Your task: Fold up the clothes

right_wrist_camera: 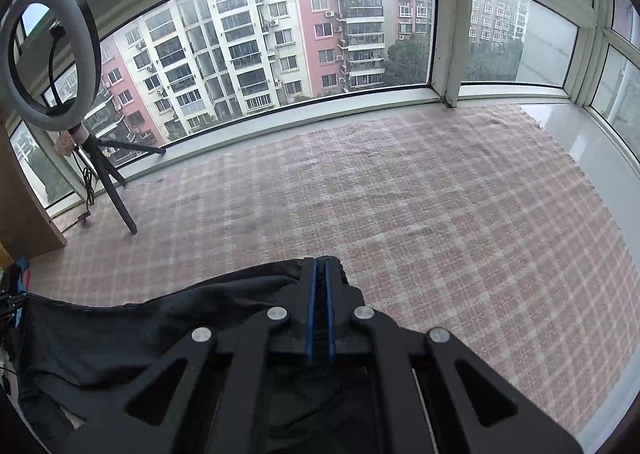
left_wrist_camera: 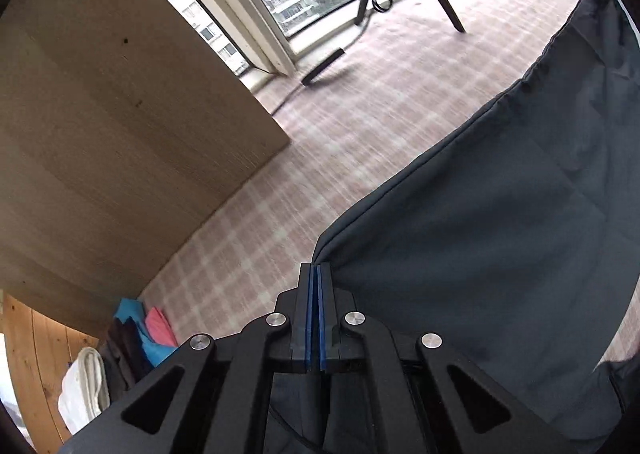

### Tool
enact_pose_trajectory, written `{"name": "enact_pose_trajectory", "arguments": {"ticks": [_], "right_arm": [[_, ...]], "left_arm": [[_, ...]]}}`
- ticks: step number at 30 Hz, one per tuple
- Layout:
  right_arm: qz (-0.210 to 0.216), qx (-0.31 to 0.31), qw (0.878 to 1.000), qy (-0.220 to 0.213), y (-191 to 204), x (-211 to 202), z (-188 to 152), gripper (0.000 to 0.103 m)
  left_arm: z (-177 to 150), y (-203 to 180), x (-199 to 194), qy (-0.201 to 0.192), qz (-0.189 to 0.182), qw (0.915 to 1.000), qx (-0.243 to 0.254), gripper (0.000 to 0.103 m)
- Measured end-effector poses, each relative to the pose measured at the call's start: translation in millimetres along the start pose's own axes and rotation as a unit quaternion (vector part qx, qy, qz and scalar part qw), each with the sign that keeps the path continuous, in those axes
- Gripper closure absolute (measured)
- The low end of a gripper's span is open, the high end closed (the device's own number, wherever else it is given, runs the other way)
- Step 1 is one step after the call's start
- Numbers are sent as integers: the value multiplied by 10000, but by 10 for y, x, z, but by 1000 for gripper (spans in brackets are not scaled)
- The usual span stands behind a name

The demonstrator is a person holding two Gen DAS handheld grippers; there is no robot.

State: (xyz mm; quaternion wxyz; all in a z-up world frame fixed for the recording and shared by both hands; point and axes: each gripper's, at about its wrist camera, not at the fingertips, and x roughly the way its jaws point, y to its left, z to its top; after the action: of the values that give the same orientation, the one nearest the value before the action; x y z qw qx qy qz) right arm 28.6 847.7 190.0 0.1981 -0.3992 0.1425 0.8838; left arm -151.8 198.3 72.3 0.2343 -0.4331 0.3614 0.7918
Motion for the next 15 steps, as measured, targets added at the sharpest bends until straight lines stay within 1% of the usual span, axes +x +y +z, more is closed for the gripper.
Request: {"name": "enact_pose_trajectory", "arguments": {"ticks": [2, 5, 7, 11, 14, 15], "right_arm": [[-84, -108, 9999, -91, 56, 63, 87, 99], [-210, -241, 9995, -73, 144, 270, 180, 99], [-350, -333, 9988, 20, 188, 463, 201, 99], [-767, -479, 9956, 253, 205, 820, 175, 99], [-1170, -520, 9908, 445, 128, 1033, 140, 99], [-1254, -519, 9888, 617, 86, 1111, 117, 99]], "left_arm": [[89, 72, 30, -42, 157, 9998, -76, 102], [217, 174, 397, 49, 202, 9996, -170, 102], [282, 161, 620, 207, 251, 9994, -155, 102], [277, 4, 916, 395, 312, 9987, -22, 102], [319, 33, 1036, 586, 154, 9979, -215, 101], [324, 56, 1027, 573, 140, 9979, -275, 97]]}}
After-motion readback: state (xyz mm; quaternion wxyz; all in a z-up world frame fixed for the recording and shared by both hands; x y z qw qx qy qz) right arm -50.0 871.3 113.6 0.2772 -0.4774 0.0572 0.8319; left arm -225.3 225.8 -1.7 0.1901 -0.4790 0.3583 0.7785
